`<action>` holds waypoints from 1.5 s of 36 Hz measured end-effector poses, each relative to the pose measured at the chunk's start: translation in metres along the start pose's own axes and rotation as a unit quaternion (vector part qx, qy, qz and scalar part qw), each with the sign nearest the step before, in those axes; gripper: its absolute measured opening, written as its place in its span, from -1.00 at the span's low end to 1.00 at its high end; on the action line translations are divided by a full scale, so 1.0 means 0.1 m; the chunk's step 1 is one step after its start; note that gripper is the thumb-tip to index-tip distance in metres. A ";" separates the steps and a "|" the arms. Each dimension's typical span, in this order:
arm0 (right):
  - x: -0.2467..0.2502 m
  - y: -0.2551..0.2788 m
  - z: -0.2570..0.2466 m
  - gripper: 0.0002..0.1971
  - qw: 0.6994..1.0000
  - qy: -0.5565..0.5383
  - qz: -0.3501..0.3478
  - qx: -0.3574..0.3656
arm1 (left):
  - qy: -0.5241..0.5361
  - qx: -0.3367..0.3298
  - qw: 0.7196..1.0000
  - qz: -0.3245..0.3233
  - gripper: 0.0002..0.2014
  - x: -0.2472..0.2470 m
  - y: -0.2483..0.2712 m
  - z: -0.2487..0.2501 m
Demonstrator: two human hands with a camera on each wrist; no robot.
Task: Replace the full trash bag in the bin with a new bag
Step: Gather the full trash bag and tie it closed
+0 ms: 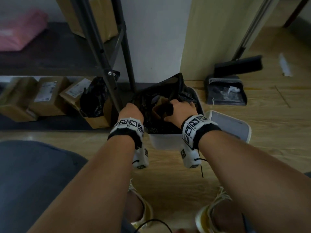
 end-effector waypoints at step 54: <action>1.80 0.54 -0.14 -0.79 0.901 -0.231 0.351 0.107 | 0.349 -0.246 0.904 0.017 -0.68 1.44 0.57 1.01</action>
Point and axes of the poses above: each hand's wrist, its own y-axis away from the middle knuckle, its own x-axis out of the back of the hand, z = x × y, the point moved 7 cm from there along -y, towards the middle knuckle, and after that the axes turned 13 degrees about -y, right-handed, at the moved point
